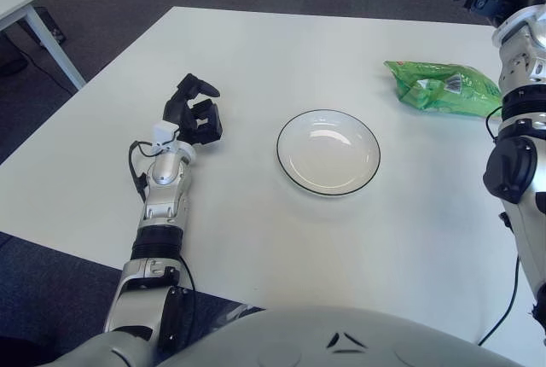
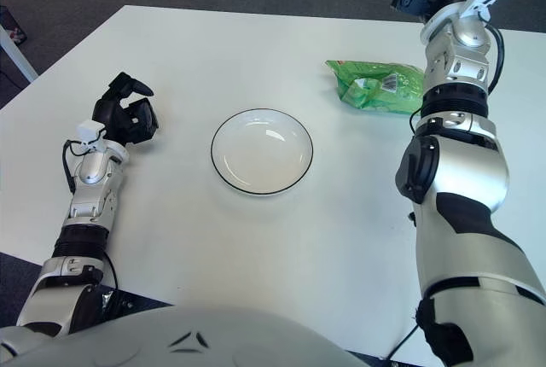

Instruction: Put the snack into the plate.

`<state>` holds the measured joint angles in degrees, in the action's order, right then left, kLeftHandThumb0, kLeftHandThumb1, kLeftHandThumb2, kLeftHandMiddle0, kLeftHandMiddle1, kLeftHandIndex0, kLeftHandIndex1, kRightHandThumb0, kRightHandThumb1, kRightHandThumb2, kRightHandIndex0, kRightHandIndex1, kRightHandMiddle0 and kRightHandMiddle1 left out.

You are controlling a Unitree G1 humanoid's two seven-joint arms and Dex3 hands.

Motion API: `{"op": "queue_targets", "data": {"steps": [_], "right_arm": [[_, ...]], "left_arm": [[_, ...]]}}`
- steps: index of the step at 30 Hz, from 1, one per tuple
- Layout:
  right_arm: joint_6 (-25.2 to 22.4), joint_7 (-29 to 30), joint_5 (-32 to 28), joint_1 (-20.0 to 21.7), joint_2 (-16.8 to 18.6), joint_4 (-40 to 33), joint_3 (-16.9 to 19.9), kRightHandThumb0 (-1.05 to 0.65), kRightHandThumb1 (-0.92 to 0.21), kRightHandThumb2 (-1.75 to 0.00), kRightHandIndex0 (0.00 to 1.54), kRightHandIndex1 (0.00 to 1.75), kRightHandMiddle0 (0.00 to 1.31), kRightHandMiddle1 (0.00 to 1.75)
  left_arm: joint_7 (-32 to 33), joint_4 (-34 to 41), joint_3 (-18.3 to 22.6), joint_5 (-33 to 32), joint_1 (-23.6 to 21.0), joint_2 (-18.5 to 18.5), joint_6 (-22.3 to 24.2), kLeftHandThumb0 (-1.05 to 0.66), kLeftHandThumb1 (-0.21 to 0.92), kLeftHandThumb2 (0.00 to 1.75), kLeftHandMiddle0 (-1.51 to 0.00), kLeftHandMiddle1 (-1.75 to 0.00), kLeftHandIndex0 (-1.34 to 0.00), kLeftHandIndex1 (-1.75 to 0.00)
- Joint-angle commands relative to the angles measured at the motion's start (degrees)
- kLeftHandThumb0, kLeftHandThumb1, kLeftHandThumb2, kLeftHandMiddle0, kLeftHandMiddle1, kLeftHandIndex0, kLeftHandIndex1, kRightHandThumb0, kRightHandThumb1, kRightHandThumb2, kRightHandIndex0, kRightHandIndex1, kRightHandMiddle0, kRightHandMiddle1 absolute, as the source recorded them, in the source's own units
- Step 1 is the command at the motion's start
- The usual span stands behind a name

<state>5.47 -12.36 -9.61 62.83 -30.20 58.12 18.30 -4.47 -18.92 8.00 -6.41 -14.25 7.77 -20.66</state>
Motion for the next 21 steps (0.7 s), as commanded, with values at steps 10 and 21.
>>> {"op": "queue_targets", "data": {"steps": [10, 21], "right_arm": [[-6.91, -1.79, -0.40, -8.69, 2.54, 5.18, -0.59, -0.01, 0.07, -1.75, 0.88, 1.75, 0.72, 1.71], [-12.80, -2.75, 0.37, -13.83, 2.55, 2.87, -1.99, -0.01, 0.06, -1.75, 0.87, 1.75, 0.69, 1.75]], "left_arm": [[-0.49, -5.90, -0.32, -0.31, 11.62, -3.20, 0.10, -0.43, 0.47, 1.13, -1.06, -1.75, -0.49, -1.75], [-0.51, -5.57, -0.06, -0.46, 11.84, -3.13, 0.14, -0.43, 0.47, 1.13, -1.07, -1.75, -0.49, -1.75]]}}
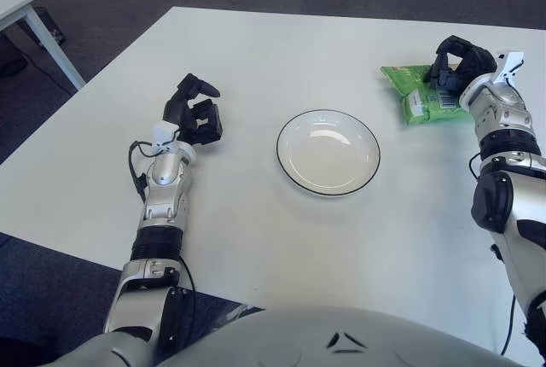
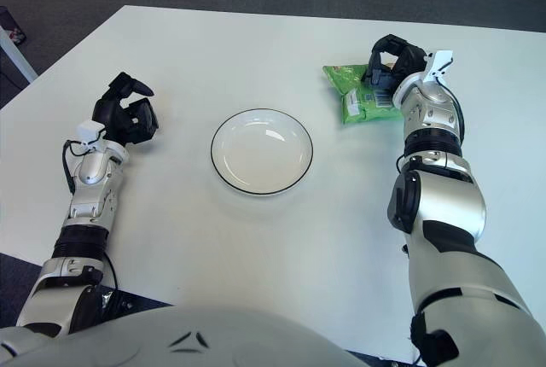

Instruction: Put the snack into the plate.

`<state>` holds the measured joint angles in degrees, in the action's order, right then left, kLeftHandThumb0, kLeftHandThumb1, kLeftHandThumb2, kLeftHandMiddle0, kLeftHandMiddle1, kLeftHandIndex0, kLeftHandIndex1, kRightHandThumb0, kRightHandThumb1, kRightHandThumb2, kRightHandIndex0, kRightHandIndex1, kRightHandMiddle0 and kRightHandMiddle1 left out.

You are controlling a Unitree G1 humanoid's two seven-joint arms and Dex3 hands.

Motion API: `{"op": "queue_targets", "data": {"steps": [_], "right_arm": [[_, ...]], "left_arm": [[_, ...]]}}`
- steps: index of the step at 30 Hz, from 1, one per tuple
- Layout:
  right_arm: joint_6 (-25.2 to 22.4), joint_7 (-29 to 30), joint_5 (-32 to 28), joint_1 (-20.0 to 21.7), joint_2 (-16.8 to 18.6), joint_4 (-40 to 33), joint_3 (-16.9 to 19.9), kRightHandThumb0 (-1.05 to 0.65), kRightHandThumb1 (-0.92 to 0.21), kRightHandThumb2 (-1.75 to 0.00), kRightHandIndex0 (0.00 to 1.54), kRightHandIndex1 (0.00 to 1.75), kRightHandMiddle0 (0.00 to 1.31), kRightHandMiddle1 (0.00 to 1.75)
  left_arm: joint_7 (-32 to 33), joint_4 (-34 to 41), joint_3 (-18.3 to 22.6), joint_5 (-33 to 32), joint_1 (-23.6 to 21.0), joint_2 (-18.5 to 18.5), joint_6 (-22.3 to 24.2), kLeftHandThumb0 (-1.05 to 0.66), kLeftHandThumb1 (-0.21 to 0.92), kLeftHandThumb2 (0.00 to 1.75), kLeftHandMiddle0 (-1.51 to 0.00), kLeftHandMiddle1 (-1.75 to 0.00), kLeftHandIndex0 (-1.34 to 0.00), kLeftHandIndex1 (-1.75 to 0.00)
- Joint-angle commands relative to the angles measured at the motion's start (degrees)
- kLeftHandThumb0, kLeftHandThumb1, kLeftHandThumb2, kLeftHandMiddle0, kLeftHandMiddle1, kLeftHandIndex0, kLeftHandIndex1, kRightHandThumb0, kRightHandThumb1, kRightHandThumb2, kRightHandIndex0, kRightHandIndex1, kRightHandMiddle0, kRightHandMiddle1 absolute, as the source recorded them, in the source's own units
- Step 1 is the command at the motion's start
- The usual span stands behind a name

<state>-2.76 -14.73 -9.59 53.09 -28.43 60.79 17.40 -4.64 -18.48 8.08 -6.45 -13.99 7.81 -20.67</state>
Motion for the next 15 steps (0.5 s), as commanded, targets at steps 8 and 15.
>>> {"op": "queue_targets", "data": {"steps": [8, 15], "right_arm": [[-7.42, 0.07, 1.00, -3.49, 0.10, -1.15, -2.05, -0.01, 0.06, -1.75, 0.88, 1.75, 0.69, 1.74], [-13.40, 0.91, -0.36, -0.79, -0.22, -8.46, -1.90, -0.01, 0.06, -1.75, 0.88, 1.74, 0.68, 1.75]], "left_arm": [[-0.49, -5.79, -0.06, -0.60, 11.57, -3.12, 0.72, -0.43, 0.47, 1.13, -1.06, -1.75, -0.49, -1.75], [-0.43, -5.68, -0.05, -0.55, 11.56, -3.09, 1.02, -0.43, 0.47, 1.12, -1.06, -1.75, -0.49, -1.75]]}}
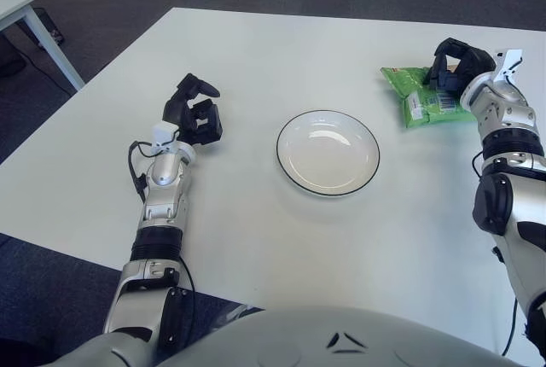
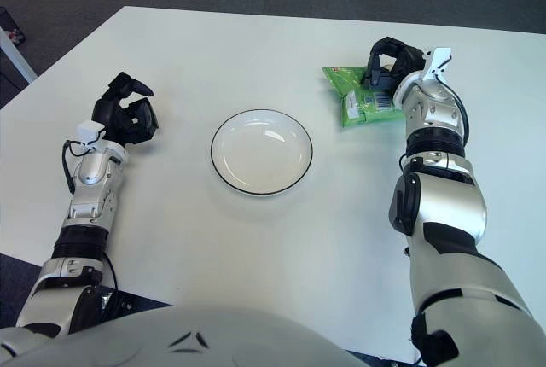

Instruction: Put the snack into the plate.

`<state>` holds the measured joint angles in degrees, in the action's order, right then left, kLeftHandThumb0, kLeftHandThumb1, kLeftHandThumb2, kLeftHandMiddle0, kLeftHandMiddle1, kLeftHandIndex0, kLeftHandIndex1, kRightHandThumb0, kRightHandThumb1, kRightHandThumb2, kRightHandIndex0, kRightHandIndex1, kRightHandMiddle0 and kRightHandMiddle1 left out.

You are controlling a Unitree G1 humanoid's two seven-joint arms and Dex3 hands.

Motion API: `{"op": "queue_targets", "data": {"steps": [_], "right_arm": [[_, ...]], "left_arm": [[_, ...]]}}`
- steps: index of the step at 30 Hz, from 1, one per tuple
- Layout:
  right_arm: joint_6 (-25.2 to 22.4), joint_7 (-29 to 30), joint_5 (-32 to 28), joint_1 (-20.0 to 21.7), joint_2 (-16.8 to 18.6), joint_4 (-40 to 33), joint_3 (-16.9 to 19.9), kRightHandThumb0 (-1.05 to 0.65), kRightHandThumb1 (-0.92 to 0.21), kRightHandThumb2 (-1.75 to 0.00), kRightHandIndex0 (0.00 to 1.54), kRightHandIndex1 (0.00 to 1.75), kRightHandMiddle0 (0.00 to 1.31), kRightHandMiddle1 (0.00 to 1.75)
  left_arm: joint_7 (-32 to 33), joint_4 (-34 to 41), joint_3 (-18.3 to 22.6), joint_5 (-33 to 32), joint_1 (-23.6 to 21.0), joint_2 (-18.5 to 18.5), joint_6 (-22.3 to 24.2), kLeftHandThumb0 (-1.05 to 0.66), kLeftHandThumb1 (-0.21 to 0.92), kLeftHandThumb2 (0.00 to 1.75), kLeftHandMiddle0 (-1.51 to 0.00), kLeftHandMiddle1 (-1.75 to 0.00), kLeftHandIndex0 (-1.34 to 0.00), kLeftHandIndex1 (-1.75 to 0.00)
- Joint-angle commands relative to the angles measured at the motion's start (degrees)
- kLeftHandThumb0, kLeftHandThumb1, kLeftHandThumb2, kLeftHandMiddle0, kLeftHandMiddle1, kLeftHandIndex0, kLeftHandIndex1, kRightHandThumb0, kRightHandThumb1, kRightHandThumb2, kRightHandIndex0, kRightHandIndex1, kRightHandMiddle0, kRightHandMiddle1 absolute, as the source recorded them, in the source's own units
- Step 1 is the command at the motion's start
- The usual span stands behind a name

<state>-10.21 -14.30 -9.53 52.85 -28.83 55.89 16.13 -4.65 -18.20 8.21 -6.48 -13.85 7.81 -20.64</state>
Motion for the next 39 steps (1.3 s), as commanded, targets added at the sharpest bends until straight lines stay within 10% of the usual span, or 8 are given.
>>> {"op": "queue_targets", "data": {"steps": [1, 19, 39], "right_arm": [[-6.55, 0.49, -0.66, -0.19, 0.15, -4.40, -0.46, -0.01, 0.06, -1.75, 0.88, 1.73, 0.68, 1.75], [-3.30, 1.86, -3.11, 5.76, -0.78, -3.00, 4.62, -0.01, 0.06, -1.75, 0.88, 1.75, 0.68, 1.75], [28.41, -0.77, 21.89, 0.00, -10.08, -1.54, -16.67, -0.01, 0.04, -1.71, 0.89, 1.73, 0.67, 1.71]], "left_arm": [[-0.41, -5.96, -0.20, -0.49, 11.43, -3.08, 0.98, -0.43, 0.47, 1.12, -1.06, -1.75, -0.49, -1.75], [0.55, -5.26, -0.52, 0.12, 11.83, -3.64, 0.92, -0.44, 0.45, 1.15, -1.06, -1.75, -0.50, -1.75], [-0.28, -4.72, -0.56, -0.42, 12.24, -3.38, 1.32, -0.43, 0.47, 1.12, -1.06, -1.75, -0.49, -1.75]]}}
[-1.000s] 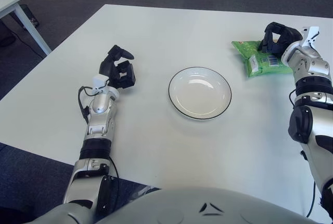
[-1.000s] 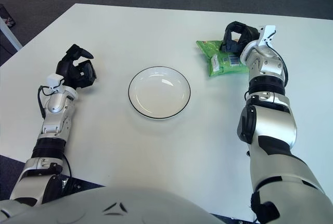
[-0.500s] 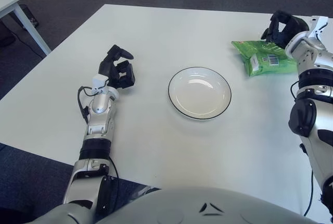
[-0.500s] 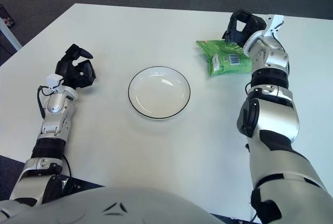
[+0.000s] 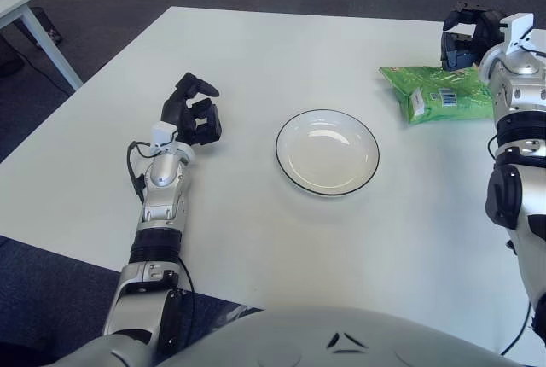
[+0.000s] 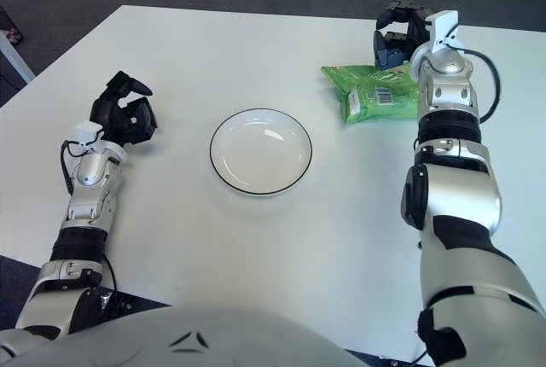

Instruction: Put the snack into the plate.

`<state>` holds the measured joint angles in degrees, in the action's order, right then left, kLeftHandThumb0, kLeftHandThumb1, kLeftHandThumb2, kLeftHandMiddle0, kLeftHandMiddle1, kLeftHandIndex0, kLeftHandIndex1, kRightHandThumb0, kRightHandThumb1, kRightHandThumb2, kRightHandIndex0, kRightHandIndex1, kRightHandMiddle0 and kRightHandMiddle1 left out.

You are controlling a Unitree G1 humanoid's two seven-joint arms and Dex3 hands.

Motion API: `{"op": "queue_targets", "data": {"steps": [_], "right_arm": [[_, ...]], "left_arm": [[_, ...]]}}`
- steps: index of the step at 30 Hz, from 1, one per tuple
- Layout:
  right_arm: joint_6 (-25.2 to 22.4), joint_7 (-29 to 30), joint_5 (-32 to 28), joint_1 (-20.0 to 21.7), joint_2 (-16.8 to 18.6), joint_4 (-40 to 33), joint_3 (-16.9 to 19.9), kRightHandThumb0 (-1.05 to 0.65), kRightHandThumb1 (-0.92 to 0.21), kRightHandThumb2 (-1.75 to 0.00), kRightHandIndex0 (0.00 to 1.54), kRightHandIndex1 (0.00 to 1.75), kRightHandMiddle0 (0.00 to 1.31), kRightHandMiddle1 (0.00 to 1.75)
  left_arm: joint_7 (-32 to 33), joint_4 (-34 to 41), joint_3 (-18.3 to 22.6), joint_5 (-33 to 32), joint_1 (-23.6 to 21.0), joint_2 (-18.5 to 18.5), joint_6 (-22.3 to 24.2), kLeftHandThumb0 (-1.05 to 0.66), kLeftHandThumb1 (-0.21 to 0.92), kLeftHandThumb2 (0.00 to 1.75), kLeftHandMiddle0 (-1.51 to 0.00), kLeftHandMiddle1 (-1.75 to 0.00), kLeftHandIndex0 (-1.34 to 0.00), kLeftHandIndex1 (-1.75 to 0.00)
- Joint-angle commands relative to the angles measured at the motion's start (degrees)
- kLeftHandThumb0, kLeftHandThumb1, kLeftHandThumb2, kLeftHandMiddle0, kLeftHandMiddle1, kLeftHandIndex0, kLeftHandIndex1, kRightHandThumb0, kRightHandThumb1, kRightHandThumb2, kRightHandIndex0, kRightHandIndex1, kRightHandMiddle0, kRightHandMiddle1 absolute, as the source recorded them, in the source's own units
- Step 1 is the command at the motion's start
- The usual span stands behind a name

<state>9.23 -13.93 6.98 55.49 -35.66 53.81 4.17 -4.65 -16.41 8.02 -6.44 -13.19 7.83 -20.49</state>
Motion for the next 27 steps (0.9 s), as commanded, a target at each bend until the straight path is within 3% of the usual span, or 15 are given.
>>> {"op": "queue_targets", "data": {"steps": [1, 7, 11, 22, 24, 25, 27], "right_arm": [[9.84, -1.08, 5.85, -2.76, -3.48, 0.63, -5.11, -0.01, 0.02, -1.68, 0.88, 1.70, 0.64, 1.73], [14.67, -1.01, 7.33, -3.24, -4.46, 1.16, -6.62, -0.01, -0.09, -1.52, 0.87, 1.56, 0.55, 1.74], [18.14, 1.18, 10.31, -3.44, -5.59, 1.06, -8.56, -0.01, -0.17, -1.44, 0.81, 1.57, 0.48, 1.75], [27.81, 8.39, 23.45, -3.59, -11.40, -1.13, -16.12, -0.01, -0.65, -0.85, 0.48, 1.54, 0.20, 1.75], [29.13, 8.43, 24.37, -3.41, -12.01, -1.09, -16.81, -0.01, -0.69, -0.79, 0.46, 1.53, 0.18, 1.75], [30.03, 7.64, 24.61, -3.39, -12.49, -1.40, -17.19, -0.14, -0.72, -0.77, 0.40, 1.52, 0.21, 1.75], [31.27, 6.24, 24.81, -3.28, -13.15, -1.71, -17.73, -0.25, -0.77, -0.71, 0.33, 1.49, 0.23, 1.75]], "left_arm": [[-0.35, -6.64, -0.33, -0.53, 11.52, -3.39, 1.14, -0.43, 0.47, 1.12, -1.06, -1.75, -0.49, -1.75], [-0.47, -7.09, -0.14, -0.70, 11.22, -3.34, 1.12, -0.43, 0.47, 1.12, -1.07, -1.75, -0.49, -1.75], [-0.02, -7.26, -0.07, -0.35, 10.99, -3.27, 1.27, -0.43, 0.47, 1.13, -1.06, -1.75, -0.49, -1.75], [-0.36, -7.42, 0.03, -0.50, 10.90, -3.16, 1.44, -0.43, 0.47, 1.13, -1.06, -1.75, -0.49, -1.75], [-0.40, -7.42, 0.03, -0.54, 10.91, -3.20, 1.40, -0.43, 0.47, 1.13, -1.06, -1.75, -0.49, -1.75], [-0.43, -7.40, 0.03, -0.58, 10.92, -3.24, 1.38, -0.43, 0.47, 1.12, -1.06, -1.75, -0.49, -1.75], [-0.46, -7.37, 0.03, -0.63, 10.92, -3.29, 1.36, -0.43, 0.47, 1.12, -1.07, -1.75, -0.49, -1.75]]}}
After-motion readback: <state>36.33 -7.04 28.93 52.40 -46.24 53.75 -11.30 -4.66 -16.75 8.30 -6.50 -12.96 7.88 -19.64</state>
